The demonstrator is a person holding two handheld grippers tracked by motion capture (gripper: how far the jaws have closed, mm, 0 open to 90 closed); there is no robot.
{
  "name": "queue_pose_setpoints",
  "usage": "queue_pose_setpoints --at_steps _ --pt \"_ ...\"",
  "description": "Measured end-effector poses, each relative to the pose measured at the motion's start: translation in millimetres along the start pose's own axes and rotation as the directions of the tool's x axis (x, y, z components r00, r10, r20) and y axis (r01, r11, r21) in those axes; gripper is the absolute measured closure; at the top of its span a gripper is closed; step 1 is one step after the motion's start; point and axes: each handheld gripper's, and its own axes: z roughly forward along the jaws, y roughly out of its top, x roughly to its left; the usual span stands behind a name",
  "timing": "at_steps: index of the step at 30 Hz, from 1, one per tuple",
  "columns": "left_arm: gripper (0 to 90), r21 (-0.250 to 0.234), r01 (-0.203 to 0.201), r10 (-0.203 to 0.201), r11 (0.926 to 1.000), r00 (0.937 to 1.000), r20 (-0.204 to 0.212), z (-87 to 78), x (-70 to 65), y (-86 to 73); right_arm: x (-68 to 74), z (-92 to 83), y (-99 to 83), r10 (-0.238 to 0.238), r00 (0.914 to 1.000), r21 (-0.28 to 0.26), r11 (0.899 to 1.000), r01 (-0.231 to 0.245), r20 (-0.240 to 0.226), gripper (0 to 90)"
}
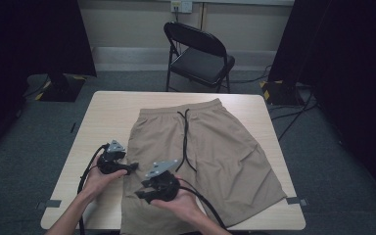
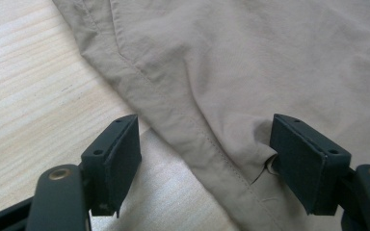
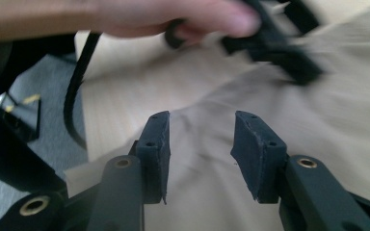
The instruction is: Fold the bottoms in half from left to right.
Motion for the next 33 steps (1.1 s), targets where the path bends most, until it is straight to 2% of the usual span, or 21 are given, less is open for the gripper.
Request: queue_pose_setpoints --at_steps 2,4,6,9,10,12,14,17,19,22,24,26,28,29,31,33 --pt "26.5 0.0 0.0 0.0 1.0 1.0 0.001 0.1 0.1 0.0 7.8 15.0 1.7 -0.004 0.9996 0.018 1.0 0.005 -0.026 59.7" --pt "26.4 -0.001 -0.001 0.001 1.0 1.0 0.001 0.1 0.3 -0.1 14.9 27.2 1.4 0.019 0.9975 0.022 1.0 -0.018 -0.067 63.1" --pt "25.9 -0.004 -0.003 0.003 1.0 1.0 0.003 0.5 0.8 -0.3 22.1 38.4 -0.7 0.003 0.9966 0.044 0.999 0.0 -0.083 62.4" --pt "25.5 -0.005 -0.002 0.002 1.0 1.0 0.003 0.7 0.8 -0.3 24.7 49.8 -5.2 0.014 0.9974 0.071 0.997 -0.009 -0.07 56.0" --pt "25.4 -0.006 -0.004 0.004 1.0 1.0 0.001 0.7 0.9 -0.3 23.9 51.9 -6.6 0.025 0.9981 0.076 0.997 -0.021 -0.057 50.7" --pt "24.9 -0.003 -0.006 0.006 1.0 1.0 -0.002 1.2 1.0 0.4 23.3 53.6 -7.6 0.06 0.997 0.072 0.996 -0.056 -0.049 48.2" --pt "24.3 -0.003 -0.006 0.006 1.0 1.0 -0.002 1.5 0.8 0.6 26.2 56.1 -6.6 0.02 0.9996 0.073 0.997 -0.019 -0.019 45.9" --pt "24.1 -0.004 -0.006 0.006 1.0 1.0 -0.002 1.6 1.0 0.5 26.5 64.1 -8.1 0.01 1.0 0.089 0.996 -0.009 -0.003 42.5" --pt "24.0 -0.004 -0.004 0.004 1.0 1.0 -0.004 1.6 0.7 0.4 28.4 66.8 -10.0 0.005 1.0 0.058 0.998 -0.005 -0.001 39.0" --pt "24.0 -0.004 -0.004 0.004 1.0 1.0 -0.005 1.5 0.7 0.3 34.3 68.7 -12.8 -0.037 0.9992 0.049 0.998 0.037 0.015 36.5" --pt "23.9 -0.004 -0.004 0.004 1.0 1.0 -0.005 1.6 0.6 0.4 37.9 68.3 -17.0 -0.075 0.9967 0.034 0.997 0.074 0.031 36.7" --pt "23.7 -0.004 -0.004 0.004 1.0 1.0 -0.005 1.6 0.4 0.3 41.4 68.1 -18.6 -0.09 0.9948 0.034 0.995 0.088 0.047 36.9" --pt "23.4 -0.005 -0.002 0.002 1.0 1.0 -0.007 1.8 0.1 0.2 46.1 68.7 -19.0 -0.16 0.9841 0.059 0.986 0.155 0.078 37.3" --pt "23.4 -0.006 -0.001 0.001 1.0 1.0 -0.009 1.8 -0.1 0.2 46.7 68.6 -18.6 -0.153 0.9851 0.063 0.987 0.149 0.079 37.5" --pt "23.3 -0.006 -0.001 0.001 1.0 1.0 -0.008 1.7 -0.1 0.1 45.0 68.3 -17.5 -0.167 0.9835 0.07 0.984 0.162 0.07 40.4" --pt "23.2 -0.009 -0.001 0.0 1.0 1.0 -0.007 1.8 0.1 -0.2 40.5 66.4 -16.0 -0.16 0.9841 0.073 0.985 0.155 0.076 53.7"
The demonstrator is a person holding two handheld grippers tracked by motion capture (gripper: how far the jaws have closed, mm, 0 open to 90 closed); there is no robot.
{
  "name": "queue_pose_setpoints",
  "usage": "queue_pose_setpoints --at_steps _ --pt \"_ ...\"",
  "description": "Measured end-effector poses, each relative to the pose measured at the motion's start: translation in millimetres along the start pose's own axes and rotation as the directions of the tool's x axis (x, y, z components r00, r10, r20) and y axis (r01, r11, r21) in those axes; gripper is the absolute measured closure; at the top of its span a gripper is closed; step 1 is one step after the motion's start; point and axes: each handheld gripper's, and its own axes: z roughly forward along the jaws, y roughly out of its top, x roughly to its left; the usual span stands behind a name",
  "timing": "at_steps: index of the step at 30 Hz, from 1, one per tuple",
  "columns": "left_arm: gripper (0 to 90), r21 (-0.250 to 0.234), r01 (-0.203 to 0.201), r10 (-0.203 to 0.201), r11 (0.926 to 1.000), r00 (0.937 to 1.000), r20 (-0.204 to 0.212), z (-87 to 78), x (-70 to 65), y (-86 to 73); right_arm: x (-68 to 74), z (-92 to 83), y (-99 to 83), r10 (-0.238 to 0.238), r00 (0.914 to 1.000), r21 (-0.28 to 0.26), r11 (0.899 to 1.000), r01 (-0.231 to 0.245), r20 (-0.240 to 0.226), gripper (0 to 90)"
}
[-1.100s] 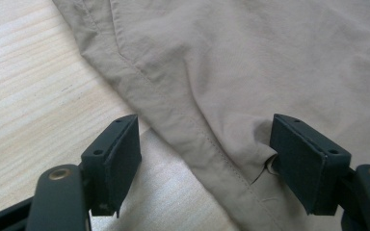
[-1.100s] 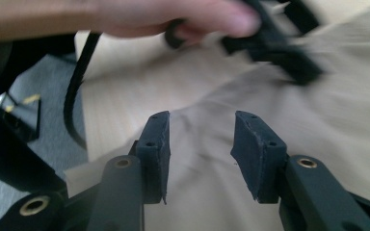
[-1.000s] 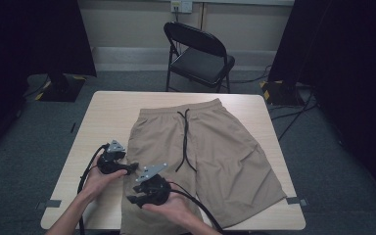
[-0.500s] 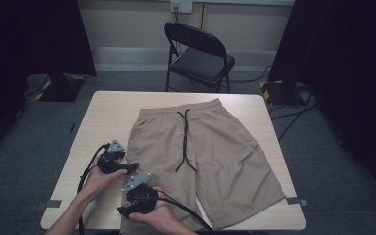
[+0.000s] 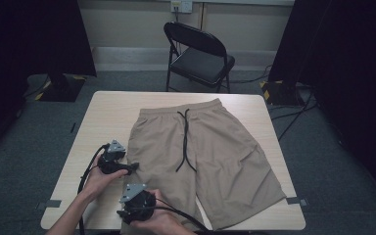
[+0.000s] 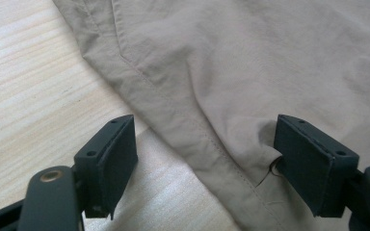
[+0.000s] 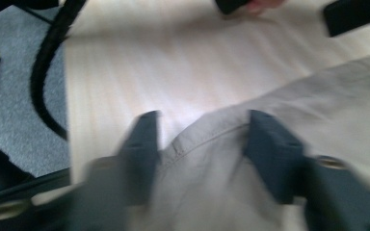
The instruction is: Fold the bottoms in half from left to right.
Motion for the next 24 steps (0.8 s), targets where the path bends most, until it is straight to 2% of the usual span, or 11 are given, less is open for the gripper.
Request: queue_pose_setpoints --at_steps 3,5,6,11,16,21,23,24 --pt "22.7 -0.001 0.002 -0.002 1.0 1.0 0.001 0.2 0.2 -0.2 -11.0 -2.4 -1.7 0.027 0.9996 -0.011 1.0 -0.027 0.003 75.0" --pt "22.3 -0.001 0.002 -0.002 1.0 1.0 0.002 0.4 0.6 -0.2 -16.0 -2.8 -1.5 0.048 0.9988 -0.009 0.999 -0.048 0.001 84.2" --pt "22.2 -0.002 0.003 -0.003 1.0 1.0 0.003 0.5 0.6 -0.2 -17.2 -2.6 -2.2 0.057 0.9983 -0.016 0.998 -0.057 0.003 86.0" --pt "22.0 0.002 -0.003 0.003 1.0 1.0 0.004 0.4 1.5 0.3 -20.4 -5.1 -3.9 0.069 0.9969 -0.013 0.998 -0.069 -0.039 88.4" --pt "21.4 0.005 -0.006 0.006 1.0 1.0 0.004 0.2 1.8 0.3 -21.0 -14.4 -2.0 0.066 0.9962 -0.031 0.997 -0.068 -0.056 88.4" --pt "21.2 0.004 0.0 0.0 1.0 1.0 -0.001 -0.2 4.8 0.1 -36.3 -30.8 -0.9 0.091 0.9942 -0.043 0.995 -0.093 -0.058 88.2" --pt "21.2 0.003 0.013 -0.013 0.9999 0.9999 -0.004 -0.6 5.8 -0.1 -44.0 -32.9 -5.5 0.119 0.9906 -0.048 0.991 -0.123 -0.068 88.2" --pt "21.1 0.003 0.015 -0.015 0.9999 0.9999 -0.004 -0.8 6.0 -0.2 -46.7 -33.3 -8.2 0.129 0.9899 -0.047 0.99 -0.132 -0.058 88.2"
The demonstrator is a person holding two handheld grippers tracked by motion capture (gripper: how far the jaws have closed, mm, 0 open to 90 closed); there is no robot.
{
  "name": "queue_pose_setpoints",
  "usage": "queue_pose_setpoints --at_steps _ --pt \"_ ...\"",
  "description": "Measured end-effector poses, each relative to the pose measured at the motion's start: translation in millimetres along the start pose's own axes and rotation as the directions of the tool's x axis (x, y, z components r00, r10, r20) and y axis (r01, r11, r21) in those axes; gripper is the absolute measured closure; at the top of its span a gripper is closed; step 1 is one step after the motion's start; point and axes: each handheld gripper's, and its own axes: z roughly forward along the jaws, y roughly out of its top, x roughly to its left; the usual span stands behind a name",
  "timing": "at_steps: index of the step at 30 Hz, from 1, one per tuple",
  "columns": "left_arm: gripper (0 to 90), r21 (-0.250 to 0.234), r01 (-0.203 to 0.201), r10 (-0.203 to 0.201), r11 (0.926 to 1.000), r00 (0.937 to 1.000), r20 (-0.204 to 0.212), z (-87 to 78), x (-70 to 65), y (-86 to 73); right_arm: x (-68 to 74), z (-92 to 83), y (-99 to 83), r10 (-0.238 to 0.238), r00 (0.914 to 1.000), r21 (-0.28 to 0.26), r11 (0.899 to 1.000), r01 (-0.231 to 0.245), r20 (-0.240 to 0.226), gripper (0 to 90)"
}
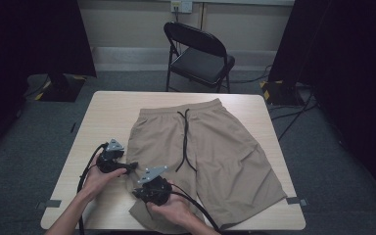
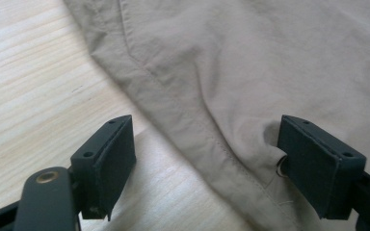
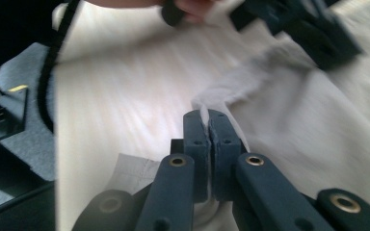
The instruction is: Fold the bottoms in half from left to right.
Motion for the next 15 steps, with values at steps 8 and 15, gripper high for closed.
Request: queue_pose_setpoints --at_steps 8,15 --pt "21.2 0.001 0.009 -0.009 1.0 0.9999 -0.012 -0.1 0.2 0.0 -17.5 -21.5 5.8 0.019 0.9963 -0.021 1.0 -0.017 0.083 88.2" --pt "20.4 0.0 -0.001 0.001 1.0 0.9999 -0.015 -1.0 0.4 -1.7 -38.9 -18.8 -6.3 0.053 0.9867 0.005 0.998 -0.055 0.154 87.0"
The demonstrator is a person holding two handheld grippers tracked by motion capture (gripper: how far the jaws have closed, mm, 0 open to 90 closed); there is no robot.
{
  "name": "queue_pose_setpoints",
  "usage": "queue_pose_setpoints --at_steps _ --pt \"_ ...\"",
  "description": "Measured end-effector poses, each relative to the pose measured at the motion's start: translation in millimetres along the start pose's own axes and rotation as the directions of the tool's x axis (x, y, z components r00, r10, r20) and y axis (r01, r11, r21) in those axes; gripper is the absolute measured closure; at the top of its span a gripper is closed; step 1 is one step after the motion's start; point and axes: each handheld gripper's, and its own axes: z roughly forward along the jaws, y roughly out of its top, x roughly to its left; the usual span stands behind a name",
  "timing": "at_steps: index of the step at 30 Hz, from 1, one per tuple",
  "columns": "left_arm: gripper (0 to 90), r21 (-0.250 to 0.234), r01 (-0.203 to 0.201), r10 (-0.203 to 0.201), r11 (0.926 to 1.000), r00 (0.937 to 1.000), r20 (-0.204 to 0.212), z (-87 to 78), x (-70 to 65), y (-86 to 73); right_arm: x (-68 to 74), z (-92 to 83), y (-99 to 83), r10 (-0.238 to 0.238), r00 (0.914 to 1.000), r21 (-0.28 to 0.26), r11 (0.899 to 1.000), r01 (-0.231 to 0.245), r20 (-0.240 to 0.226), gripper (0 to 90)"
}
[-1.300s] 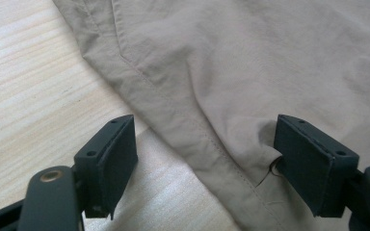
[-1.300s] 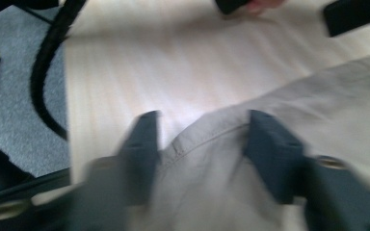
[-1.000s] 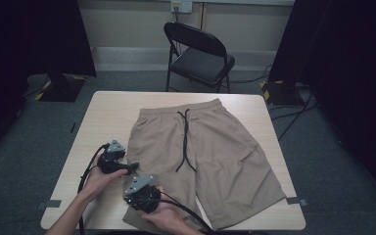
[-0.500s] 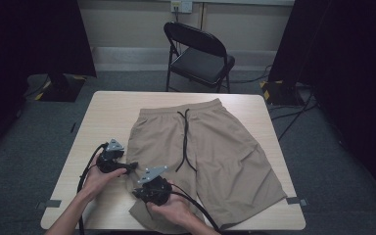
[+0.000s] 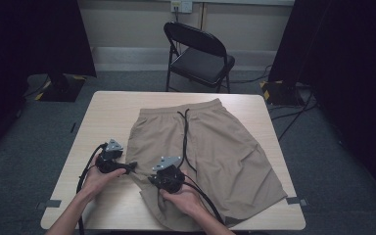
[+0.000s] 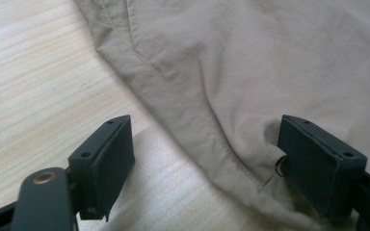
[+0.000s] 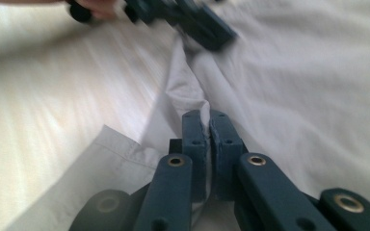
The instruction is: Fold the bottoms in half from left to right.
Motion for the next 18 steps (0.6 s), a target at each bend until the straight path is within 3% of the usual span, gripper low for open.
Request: queue_pose_setpoints --at_steps 3,6,11,18 --pt "20.0 0.002 -0.007 0.007 1.0 1.0 0.004 -0.2 0.2 -0.2 -3.1 8.2 -10.5 0.007 0.9998 0.033 0.999 -0.008 0.02 86.8" --pt "20.0 -0.009 -0.012 0.012 0.9999 0.9999 0.012 -1.2 -0.3 -2.5 -2.0 7.7 -13.1 0.025 0.9996 0.017 1.0 -0.025 0.011 84.4" --pt "20.0 0.037 -0.009 0.009 0.9993 0.9999 0.009 -8.9 -7.7 -4.8 11.6 6.0 -15.9 -0.031 0.9993 0.024 0.999 0.031 -0.023 84.4" --pt "22.2 0.091 -0.025 0.021 0.9955 0.999 0.039 -21.0 -19.3 -9.7 23.0 -0.5 -23.8 -0.039 0.9965 0.025 0.999 0.041 -0.073 87.5"
